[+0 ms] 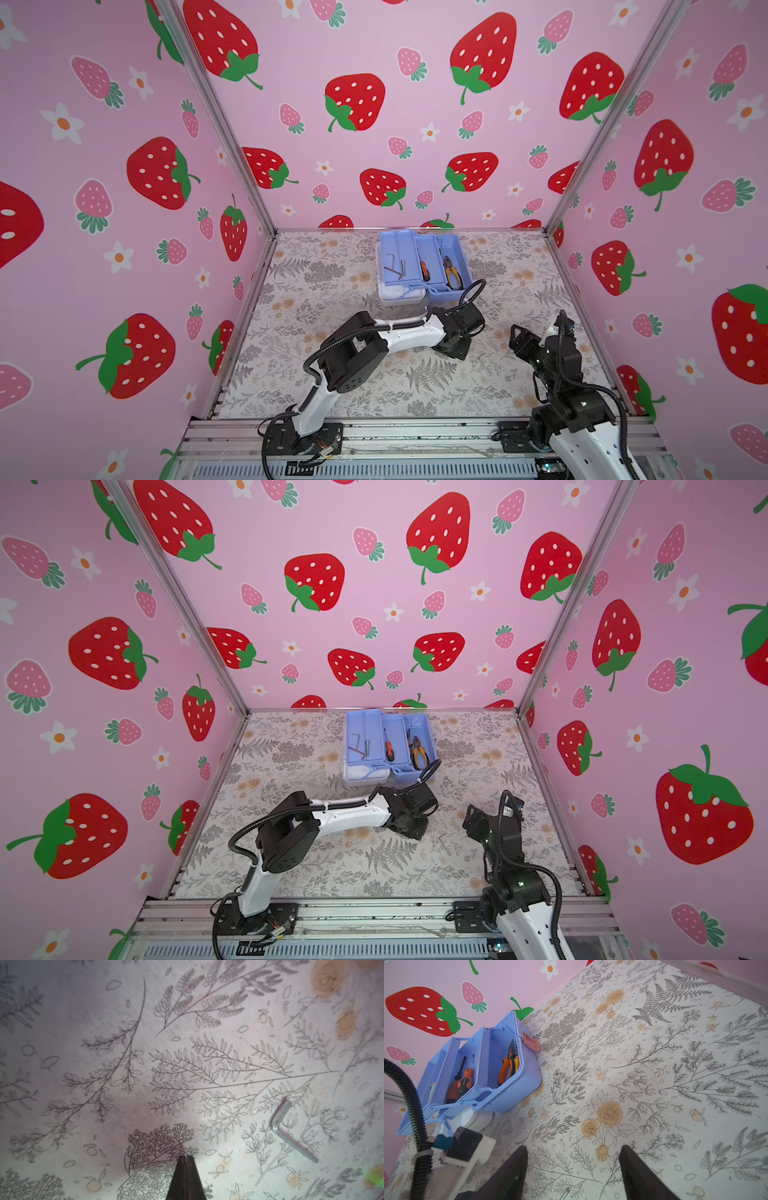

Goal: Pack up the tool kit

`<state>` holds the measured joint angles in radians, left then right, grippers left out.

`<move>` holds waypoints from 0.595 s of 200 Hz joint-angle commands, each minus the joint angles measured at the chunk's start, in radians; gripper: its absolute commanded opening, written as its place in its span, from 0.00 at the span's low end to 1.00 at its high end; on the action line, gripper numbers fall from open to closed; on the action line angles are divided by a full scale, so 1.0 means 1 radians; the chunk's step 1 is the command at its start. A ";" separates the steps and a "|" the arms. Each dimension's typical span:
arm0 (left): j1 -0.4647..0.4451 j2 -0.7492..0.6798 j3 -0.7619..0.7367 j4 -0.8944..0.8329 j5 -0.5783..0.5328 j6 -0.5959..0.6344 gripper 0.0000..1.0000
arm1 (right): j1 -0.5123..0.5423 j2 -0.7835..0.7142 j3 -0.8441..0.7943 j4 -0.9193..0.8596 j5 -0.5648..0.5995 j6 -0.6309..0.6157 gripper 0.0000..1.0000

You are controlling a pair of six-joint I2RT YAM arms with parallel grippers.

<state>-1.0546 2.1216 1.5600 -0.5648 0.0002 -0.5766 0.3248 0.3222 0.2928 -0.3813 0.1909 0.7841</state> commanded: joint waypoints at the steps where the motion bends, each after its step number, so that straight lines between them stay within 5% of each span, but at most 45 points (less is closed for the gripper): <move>1: 0.017 -0.050 -0.024 -0.001 -0.023 -0.008 0.00 | -0.006 0.003 -0.017 0.016 0.016 0.002 0.73; 55: 0.028 -0.064 -0.028 0.030 0.015 -0.032 0.00 | -0.006 0.007 -0.028 0.027 0.016 0.002 0.73; 81: -0.023 -0.034 0.036 0.034 0.064 -0.020 0.27 | -0.006 0.017 -0.034 0.039 0.010 0.008 0.73; 119: -0.097 0.035 0.099 0.000 0.096 -0.028 0.32 | -0.007 0.010 -0.030 0.027 0.017 -0.001 0.73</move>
<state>-1.1076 2.1109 1.6112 -0.5411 0.0574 -0.5987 0.3241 0.3382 0.2695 -0.3618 0.1913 0.7841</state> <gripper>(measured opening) 0.314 0.730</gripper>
